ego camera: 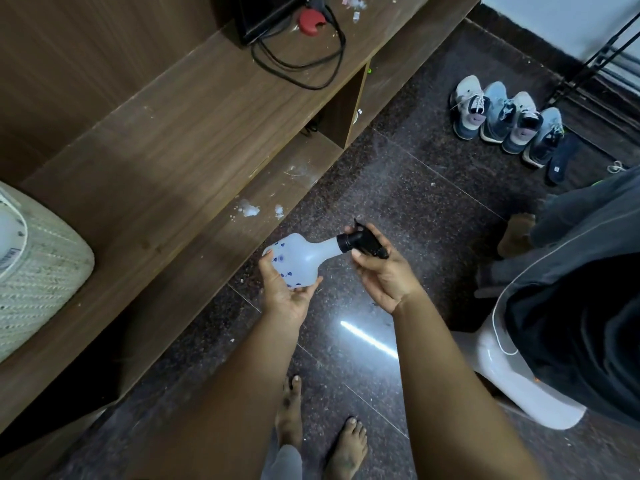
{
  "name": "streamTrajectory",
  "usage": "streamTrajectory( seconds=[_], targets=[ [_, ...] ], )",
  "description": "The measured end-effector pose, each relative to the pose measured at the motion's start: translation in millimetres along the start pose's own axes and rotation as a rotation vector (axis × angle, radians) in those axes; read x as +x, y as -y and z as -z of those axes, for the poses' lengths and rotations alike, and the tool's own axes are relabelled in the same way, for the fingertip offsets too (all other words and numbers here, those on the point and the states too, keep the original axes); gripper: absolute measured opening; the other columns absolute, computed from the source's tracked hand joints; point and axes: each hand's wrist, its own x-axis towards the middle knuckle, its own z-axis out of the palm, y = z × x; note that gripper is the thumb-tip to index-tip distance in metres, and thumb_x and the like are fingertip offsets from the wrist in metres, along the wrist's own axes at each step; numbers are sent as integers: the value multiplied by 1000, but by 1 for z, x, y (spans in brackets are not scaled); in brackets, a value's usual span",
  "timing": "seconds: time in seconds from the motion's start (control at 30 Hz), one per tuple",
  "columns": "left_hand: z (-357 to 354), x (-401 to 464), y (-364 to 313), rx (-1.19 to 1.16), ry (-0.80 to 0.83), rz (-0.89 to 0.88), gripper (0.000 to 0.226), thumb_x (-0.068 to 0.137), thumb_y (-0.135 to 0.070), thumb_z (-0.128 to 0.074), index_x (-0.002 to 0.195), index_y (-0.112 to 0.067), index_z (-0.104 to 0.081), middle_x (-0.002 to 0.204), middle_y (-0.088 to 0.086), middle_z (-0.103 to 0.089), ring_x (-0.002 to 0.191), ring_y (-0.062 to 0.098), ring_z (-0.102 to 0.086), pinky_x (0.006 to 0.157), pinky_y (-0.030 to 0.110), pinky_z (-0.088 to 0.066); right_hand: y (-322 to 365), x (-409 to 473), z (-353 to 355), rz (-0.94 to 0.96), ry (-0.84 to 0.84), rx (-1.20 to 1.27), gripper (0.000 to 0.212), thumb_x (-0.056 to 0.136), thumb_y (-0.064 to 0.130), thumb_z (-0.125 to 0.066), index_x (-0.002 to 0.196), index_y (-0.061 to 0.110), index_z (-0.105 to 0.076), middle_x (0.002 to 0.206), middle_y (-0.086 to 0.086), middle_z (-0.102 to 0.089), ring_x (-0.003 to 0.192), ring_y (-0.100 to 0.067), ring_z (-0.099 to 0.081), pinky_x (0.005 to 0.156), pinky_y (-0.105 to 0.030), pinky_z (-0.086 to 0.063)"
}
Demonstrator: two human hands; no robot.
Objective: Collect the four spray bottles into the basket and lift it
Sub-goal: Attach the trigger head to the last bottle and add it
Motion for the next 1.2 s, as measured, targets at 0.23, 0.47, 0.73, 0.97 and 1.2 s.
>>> streamTrajectory(
  seconds=[0.23,0.47,0.73,0.97,1.2],
  targets=[
    [-11,-7,15,98,76,2,37,88,-55,-48,101,-23,-63,104,8,-67,102,27,-61,97,51,-45,-9,14,-10,130,-422,-144,44,76,10,-77,115,5,-56,96,0,-68,98,-14,-62,101,-33,-45],
    [-10,-14,17,158,132,1,36,88,-51,-51,103,-21,-63,101,8,-68,99,26,-63,90,46,-52,-17,18,-16,61,-419,-284,42,78,48,-70,88,8,-63,83,5,-61,86,-10,-57,96,-35,-42],
    [-6,-20,8,243,128,37,33,89,-51,-50,102,-24,-63,103,7,-67,101,24,-62,86,44,-53,-20,13,-16,65,-332,-107,8,94,19,-57,93,13,-63,96,-2,-67,92,-13,-62,82,-25,-50],
    [9,-26,8,162,164,0,39,86,-51,-53,112,-22,-63,104,6,-69,102,24,-64,79,40,-57,-21,16,-34,7,-399,-193,16,86,24,-68,94,12,-62,94,-4,-66,87,-16,-63,85,-36,-52],
    [7,-23,-11,203,178,125,55,81,-55,-58,118,-15,-65,112,12,-70,105,29,-66,84,45,-57,-22,18,-40,23,-157,-175,24,97,30,-48,105,10,-58,112,-6,-67,105,-20,-60,96,-37,-48]
  ],
)
